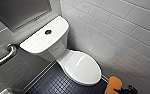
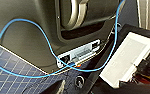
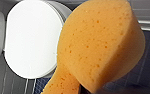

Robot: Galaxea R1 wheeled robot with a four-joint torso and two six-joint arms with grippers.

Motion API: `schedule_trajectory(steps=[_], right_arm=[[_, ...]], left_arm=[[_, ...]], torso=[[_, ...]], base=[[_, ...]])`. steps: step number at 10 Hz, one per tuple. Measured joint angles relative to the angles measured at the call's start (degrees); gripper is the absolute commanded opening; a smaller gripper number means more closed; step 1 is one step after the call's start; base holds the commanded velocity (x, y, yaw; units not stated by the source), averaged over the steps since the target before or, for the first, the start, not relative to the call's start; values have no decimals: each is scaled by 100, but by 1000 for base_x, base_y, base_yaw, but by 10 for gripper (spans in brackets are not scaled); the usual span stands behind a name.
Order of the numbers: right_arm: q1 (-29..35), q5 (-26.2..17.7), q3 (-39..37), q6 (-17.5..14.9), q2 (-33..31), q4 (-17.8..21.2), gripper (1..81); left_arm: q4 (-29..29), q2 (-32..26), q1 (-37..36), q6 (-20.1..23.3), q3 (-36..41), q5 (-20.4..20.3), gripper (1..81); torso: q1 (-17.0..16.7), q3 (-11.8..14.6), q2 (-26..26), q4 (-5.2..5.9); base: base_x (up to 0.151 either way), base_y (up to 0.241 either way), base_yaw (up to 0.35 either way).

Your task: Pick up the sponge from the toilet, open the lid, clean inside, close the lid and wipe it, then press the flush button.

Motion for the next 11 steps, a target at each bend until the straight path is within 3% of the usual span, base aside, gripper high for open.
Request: schedule_trajectory(steps=[4,8,11], right_arm=[[1134,-829,-318,-10,846,-7,10],[1663,-1652,-1458,11,1963,-18,10],[2332,-2259,-2120,20,2783,-27,10]], left_arm=[[2,-116,20,4,87,-28,811],[7,-155,30,11,254,-34,811],[13,-149,52,20,254,-32,811]], torso=[[64,2,-103,0],[553,0,-892,0],[655,0,-1054,0]], base=[[0,0,0],[0,0,0],[0,0,0]])
